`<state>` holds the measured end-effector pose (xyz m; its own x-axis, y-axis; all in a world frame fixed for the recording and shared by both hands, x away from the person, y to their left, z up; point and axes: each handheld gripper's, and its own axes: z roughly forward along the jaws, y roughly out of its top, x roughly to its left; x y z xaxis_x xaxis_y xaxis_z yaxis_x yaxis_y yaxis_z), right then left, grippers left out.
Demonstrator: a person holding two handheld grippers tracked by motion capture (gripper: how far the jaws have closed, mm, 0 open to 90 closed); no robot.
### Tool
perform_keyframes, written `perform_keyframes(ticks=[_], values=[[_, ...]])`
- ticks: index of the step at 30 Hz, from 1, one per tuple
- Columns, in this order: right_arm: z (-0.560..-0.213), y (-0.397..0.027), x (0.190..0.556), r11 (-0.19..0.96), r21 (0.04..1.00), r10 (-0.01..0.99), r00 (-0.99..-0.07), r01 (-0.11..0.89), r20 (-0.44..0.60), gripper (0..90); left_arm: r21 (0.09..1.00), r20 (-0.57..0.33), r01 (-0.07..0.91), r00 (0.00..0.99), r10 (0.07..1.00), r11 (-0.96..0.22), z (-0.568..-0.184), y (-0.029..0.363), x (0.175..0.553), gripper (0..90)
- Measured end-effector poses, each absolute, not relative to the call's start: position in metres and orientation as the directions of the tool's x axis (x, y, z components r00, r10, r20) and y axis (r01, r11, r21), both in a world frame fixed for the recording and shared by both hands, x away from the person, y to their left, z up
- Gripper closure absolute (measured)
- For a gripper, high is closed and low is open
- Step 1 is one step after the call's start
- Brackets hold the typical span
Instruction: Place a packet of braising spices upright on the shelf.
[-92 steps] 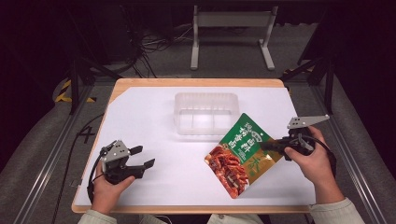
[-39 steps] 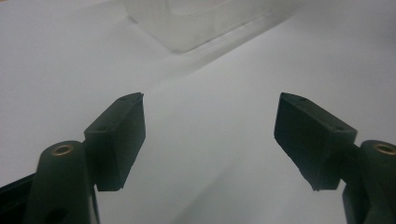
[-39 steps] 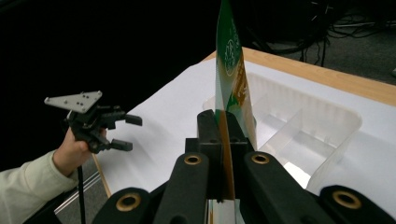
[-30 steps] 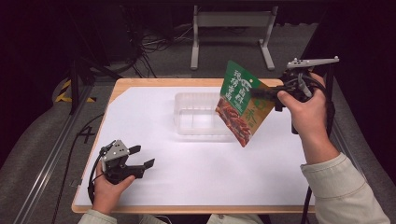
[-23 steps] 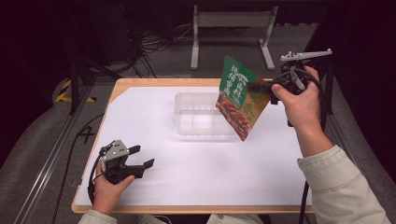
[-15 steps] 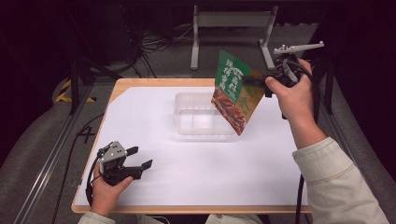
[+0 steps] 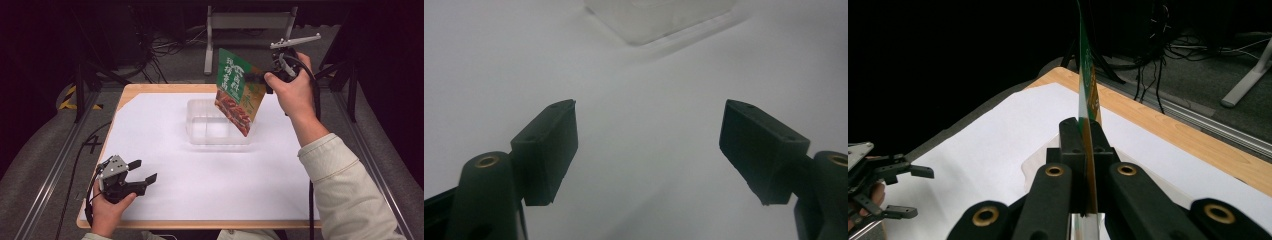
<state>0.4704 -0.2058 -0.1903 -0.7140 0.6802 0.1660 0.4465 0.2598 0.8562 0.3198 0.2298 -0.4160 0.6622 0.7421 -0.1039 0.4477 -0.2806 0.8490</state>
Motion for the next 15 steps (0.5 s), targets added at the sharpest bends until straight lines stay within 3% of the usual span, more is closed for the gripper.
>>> perform_keyframes(ticks=[15], values=[[-0.203, -0.178, 0.491, 0.256, 0.839, 0.721, -0.673, 0.481, 0.166, 90.0, 0.85, -0.105, 0.445, 0.667, 0.738, -0.281, -0.415, 0.231, 0.321, 24.5]])
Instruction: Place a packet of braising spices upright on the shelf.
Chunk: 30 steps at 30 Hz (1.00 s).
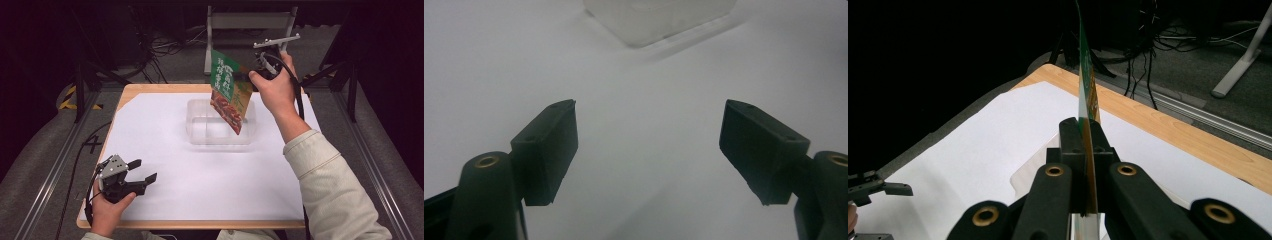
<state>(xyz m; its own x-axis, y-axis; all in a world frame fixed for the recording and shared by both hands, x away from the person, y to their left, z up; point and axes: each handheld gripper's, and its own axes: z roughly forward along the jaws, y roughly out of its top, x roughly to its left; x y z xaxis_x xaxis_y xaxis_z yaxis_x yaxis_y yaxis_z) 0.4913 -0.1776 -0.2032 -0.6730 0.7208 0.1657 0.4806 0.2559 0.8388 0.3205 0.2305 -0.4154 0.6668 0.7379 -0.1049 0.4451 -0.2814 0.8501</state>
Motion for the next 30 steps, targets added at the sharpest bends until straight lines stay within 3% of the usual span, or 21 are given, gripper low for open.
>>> perform_keyframes(ticks=[30], values=[[-0.219, -0.151, 0.506, 0.209, 0.83, 0.757, -0.622, 0.518, 0.197, 90.0, 0.852, -0.112, 0.445, 0.67, 0.734, -0.276, -0.415, 0.231, 0.321, 24.5]])
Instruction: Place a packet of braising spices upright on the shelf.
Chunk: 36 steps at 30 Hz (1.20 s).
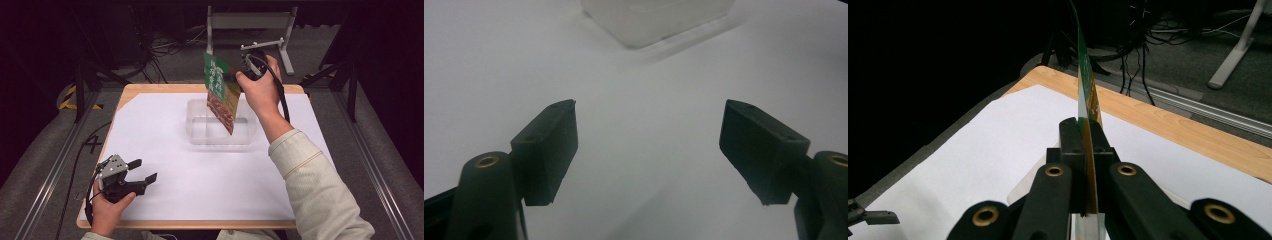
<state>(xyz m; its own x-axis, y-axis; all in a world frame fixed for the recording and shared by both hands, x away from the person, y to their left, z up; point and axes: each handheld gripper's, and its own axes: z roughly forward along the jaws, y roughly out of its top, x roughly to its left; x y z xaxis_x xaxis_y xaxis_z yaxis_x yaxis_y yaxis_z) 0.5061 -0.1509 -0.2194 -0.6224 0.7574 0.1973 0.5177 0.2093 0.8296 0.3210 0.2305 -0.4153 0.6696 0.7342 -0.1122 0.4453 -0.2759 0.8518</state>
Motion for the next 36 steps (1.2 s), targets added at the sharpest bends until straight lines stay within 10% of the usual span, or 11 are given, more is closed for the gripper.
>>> perform_keyframes(ticks=[36], values=[[-0.244, -0.137, 0.51, 0.23, 0.885, 0.745, -0.658, 0.404, 0.106, 90.0, 0.853, -0.109, 0.44, 0.677, 0.728, -0.281, -0.415, 0.23, 0.323, 24.4]])
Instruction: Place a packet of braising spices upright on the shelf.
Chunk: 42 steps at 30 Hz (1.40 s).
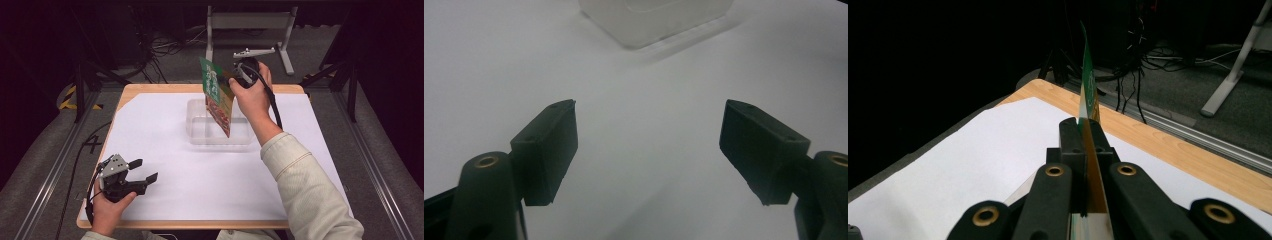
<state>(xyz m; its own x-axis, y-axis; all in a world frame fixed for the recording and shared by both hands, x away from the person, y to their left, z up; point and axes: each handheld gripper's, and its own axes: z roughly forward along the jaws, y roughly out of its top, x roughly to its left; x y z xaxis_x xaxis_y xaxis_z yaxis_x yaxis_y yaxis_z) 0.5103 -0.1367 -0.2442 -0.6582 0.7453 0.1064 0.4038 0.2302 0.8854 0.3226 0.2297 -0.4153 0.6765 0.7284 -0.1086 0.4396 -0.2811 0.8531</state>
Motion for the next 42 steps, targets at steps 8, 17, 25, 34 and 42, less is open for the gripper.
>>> perform_keyframes(ticks=[8, 17, 25, 34, 42], values=[[-0.245, -0.129, 0.512, 0.3, 0.892, 0.747, -0.665, 0.337, 0.0, 90.0, 0.853, -0.11, 0.44, 0.677, 0.728, -0.28, -0.415, 0.23, 0.322, 24.3], [-0.253, -0.12, 0.516, 0.358, 0.889, 0.736, -0.672, 0.286, -0.08, 90.0, 0.852, -0.109, 0.442, 0.673, 0.731, -0.28, -0.416, 0.231, 0.322, 24.3], [-0.263, -0.129, 0.516, 0.349, 0.888, 0.734, -0.676, 0.298, -0.062, 90.0, 0.85, -0.11, 0.443, 0.68, 0.725, -0.287, -0.416, 0.229, 0.322, 24.3], [-0.271, -0.14, 0.509, 0.331, 0.88, 0.736, -0.677, 0.341, -0.015, 90.0, 0.848, -0.106, 0.443, 0.678, 0.727, -0.29, -0.416, 0.227, 0.323, 24.3], [-0.28, -0.148, 0.497, 0.327, 0.872, 0.72, -0.694, 0.364, 0.02, 90.0, 0.846, -0.114, 0.448, 0.681, 0.724, -0.288, -0.416, 0.226, 0.324, 24.3]])
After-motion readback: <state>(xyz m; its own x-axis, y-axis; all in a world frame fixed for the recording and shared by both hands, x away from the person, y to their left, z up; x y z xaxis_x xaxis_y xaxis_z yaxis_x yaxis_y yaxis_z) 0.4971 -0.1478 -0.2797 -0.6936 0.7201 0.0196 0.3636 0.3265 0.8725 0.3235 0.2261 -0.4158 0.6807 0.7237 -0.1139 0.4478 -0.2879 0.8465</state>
